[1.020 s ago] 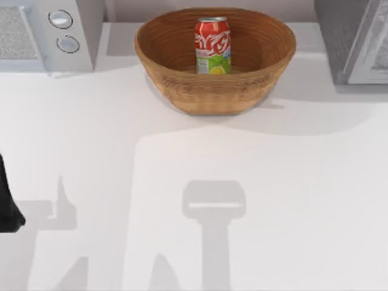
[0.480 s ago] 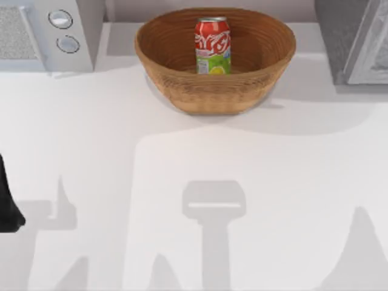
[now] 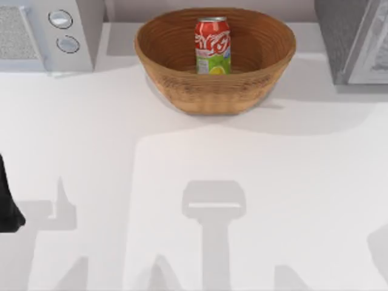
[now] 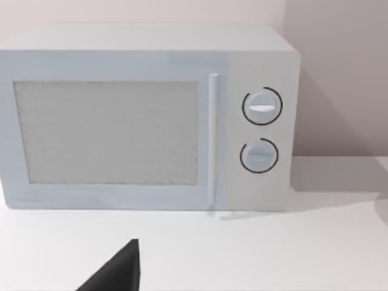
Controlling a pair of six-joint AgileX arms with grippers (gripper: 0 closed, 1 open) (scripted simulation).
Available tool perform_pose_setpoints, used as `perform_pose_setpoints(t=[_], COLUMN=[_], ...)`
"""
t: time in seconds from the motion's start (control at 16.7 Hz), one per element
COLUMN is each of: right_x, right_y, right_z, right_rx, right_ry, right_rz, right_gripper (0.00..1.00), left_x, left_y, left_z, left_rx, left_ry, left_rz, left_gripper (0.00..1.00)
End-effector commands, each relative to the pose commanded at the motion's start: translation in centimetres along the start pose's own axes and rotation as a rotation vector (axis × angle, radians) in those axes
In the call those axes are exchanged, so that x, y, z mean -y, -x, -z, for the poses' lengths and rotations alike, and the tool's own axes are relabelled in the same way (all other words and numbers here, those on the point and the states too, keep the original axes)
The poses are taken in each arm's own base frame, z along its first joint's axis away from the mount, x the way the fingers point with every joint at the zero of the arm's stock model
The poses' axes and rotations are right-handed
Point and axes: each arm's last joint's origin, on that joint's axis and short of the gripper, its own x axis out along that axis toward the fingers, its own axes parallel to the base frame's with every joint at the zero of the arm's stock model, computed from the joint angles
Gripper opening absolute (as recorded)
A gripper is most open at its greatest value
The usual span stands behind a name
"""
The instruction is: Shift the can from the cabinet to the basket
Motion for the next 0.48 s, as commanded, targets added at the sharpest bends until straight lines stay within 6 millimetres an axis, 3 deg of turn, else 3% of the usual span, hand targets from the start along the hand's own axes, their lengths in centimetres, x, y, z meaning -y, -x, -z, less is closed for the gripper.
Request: perform_pose_setpoints(t=[0.48], right_x=[-0.77], right_y=[0.20], right_z=[-0.90], right_rx=[0.006], right_ry=[0.010], right_rz=[0.003], right_gripper=[1.00], left_x=[0.00], left_y=[0.00], left_z=[0.00], left_rx=[0.000], left_ry=[0.000], left_rz=[0.000], left_gripper=[1.00])
